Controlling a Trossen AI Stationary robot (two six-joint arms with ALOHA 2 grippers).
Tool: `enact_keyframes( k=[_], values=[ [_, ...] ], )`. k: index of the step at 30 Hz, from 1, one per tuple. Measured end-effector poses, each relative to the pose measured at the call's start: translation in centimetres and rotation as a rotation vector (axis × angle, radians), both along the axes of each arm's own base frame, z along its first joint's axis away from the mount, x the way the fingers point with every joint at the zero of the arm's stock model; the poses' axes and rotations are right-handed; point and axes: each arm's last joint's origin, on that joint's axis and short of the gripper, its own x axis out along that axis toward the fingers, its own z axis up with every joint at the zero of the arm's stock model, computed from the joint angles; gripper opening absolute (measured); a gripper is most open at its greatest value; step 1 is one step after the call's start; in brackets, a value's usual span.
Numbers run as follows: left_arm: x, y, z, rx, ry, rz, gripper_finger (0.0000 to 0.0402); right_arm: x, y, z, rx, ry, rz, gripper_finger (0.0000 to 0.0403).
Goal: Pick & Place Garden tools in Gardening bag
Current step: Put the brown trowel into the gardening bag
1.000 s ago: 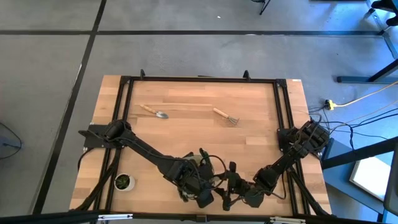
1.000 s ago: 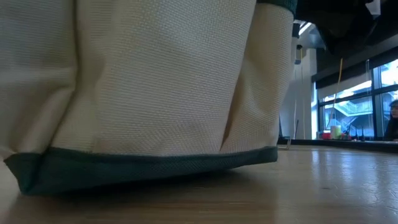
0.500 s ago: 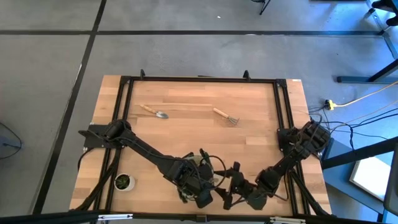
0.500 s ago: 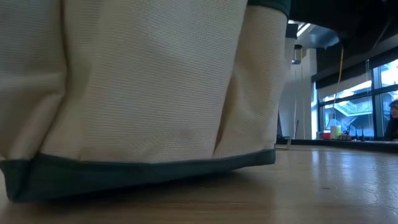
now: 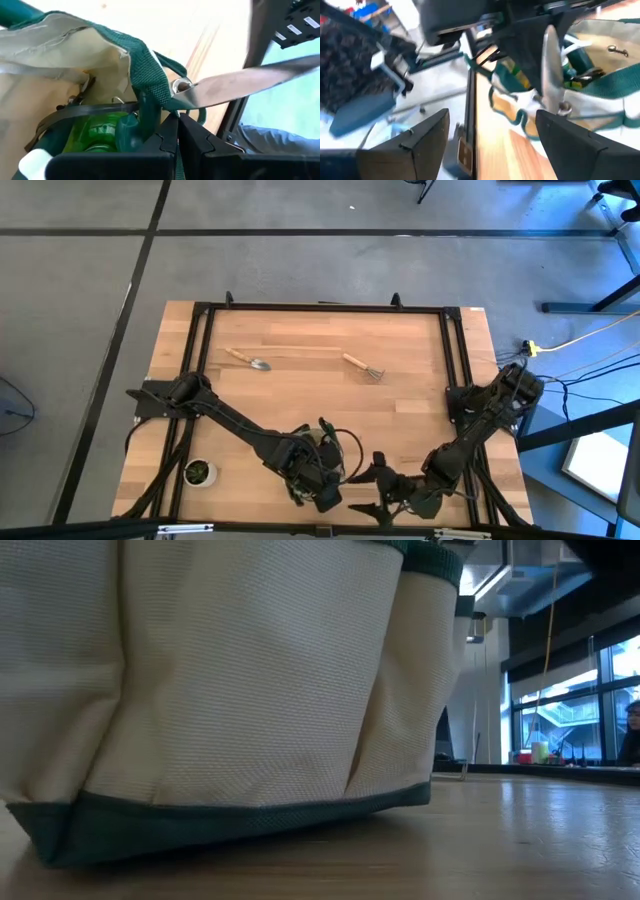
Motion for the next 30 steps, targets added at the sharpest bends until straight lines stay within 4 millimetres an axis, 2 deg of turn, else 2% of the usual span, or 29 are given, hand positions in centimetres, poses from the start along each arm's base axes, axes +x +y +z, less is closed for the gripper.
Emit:
enact_keyframes(
  k=[5,13,20,23,30],
  values=[
    [0.0,0.0,0.0,0.018,-0.001,-0.018,0.0010,-1.1,-1.1,1.5,-0.055,0.078,0.017,0.0298],
    [-0.1,0.1,-0.1,0.033,0.010,-0.032,0.0042,-2.7,-3.1,2.5,-0.054,0.210,-0.054,0.0298],
    [0.2,0.5,-0.1,0.048,0.005,-0.055,0.0072,-3.0,-3.3,3.9,-0.021,0.190,-0.006,0.0298],
    [0.3,0.3,0.0,0.034,-0.011,-0.081,0.0074,-3.0,-3.3,3.9,-0.020,0.185,0.006,0.0298],
    [0.5,0.0,0.2,-0.026,-0.021,-0.115,0.0074,-2.3,-3.4,4.0,-0.039,0.216,0.149,0.0298]
  ],
)
